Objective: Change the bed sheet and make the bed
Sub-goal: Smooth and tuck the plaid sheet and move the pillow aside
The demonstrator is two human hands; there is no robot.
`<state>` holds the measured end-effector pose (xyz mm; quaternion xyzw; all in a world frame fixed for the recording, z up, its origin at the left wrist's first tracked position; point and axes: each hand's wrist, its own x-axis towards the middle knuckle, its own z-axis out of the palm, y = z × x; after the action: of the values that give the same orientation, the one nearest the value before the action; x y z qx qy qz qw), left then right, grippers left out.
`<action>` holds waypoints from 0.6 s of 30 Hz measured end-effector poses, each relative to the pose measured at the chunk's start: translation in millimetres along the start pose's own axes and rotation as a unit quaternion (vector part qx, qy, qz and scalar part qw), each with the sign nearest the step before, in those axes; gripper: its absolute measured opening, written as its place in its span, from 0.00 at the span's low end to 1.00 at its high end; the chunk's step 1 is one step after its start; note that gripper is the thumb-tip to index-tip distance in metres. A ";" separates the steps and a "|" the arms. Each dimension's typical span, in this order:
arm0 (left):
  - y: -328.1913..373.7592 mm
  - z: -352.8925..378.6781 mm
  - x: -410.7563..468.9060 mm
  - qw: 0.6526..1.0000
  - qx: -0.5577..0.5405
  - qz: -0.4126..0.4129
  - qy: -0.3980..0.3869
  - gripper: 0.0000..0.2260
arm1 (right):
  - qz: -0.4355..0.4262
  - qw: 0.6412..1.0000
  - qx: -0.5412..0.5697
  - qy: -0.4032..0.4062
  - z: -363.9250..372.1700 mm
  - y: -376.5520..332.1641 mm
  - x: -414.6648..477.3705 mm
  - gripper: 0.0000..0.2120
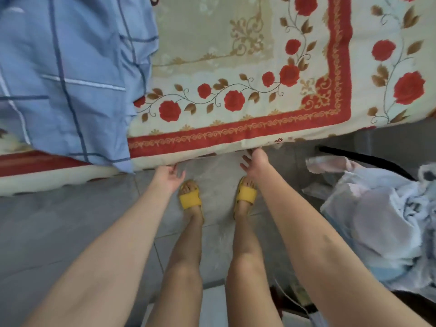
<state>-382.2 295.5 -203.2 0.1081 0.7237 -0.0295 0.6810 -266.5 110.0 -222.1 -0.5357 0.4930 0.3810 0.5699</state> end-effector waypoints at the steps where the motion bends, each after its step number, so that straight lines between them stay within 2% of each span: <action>1: -1.4 -5.0 7.9 1.000 -0.008 0.000 -0.013 0.14 | -0.002 1.000 -0.009 0.005 -1.4 3.8 10.0 0.17; 3: -2.3 -9.7 24.5 0.999 -0.025 0.002 -0.045 0.13 | -0.012 0.999 0.029 -0.017 -6.2 7.4 30.8 0.17; 5: -3.7 -12.2 38.9 0.996 -0.047 0.012 -0.076 0.13 | -0.022 0.996 0.073 -0.056 -11.2 9.0 44.4 0.13; 8: -13.7 -22.0 60.6 0.992 -0.098 0.021 -0.075 0.12 | -0.024 0.996 0.055 -0.072 -16.5 17.6 58.6 0.10; 13: -28.3 -25.5 66.2 0.994 -0.108 0.032 0.004 0.06 | -0.048 0.998 -0.037 0.016 -20.8 26.0 54.9 0.01; 16: -18.8 -9.2 59.2 0.988 -0.141 0.046 0.037 0.05 | -0.036 0.997 -0.031 0.066 -0.5 14.8 51.7 0.01; 18: -8.6 6.3 42.3 0.986 -0.157 0.020 0.054 0.08 | 0.008 0.995 0.006 0.096 15.2 3.7 45.7 0.03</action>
<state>-379.8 290.8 -246.6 0.0157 0.7530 0.1037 0.6496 -257.5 121.2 -268.2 -0.5627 0.5521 0.3292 0.5199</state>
